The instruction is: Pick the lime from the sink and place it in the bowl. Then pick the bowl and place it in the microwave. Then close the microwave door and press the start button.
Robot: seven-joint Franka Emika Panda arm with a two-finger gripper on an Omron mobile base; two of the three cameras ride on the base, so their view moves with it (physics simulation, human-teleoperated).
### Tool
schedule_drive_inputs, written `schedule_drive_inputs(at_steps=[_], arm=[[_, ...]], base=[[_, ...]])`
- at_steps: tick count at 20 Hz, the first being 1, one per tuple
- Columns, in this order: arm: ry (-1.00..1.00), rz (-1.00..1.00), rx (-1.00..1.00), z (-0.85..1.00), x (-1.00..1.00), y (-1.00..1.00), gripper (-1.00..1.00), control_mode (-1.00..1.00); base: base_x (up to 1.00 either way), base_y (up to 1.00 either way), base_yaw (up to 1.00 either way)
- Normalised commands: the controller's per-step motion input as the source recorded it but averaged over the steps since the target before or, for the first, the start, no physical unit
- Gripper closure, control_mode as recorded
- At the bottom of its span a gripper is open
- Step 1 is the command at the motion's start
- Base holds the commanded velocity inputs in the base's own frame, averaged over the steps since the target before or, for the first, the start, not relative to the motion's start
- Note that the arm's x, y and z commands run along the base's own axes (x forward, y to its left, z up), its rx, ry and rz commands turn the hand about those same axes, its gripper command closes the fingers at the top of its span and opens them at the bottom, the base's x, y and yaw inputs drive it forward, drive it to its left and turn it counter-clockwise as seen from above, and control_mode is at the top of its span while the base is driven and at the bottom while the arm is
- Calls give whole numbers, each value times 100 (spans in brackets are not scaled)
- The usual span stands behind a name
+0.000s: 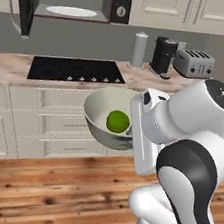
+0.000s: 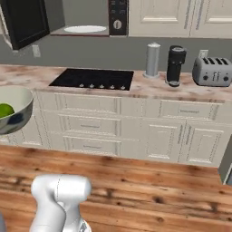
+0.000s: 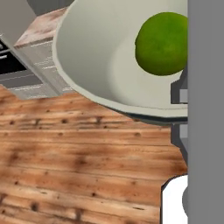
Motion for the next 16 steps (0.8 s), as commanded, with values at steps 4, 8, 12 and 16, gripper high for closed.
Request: schedule_drive_inputs(at_steps=[4,8,12,16], arm=[[0,0,0,0,0,0,100,100],[0,0,0,0,0,0,100,100],[0,0,0,0,0,0,100,100],[0,0,0,0,0,0,100,100]], base=[[33,-68,-31],[71,-16,-26],[94,13,-9],[95,29,0]])
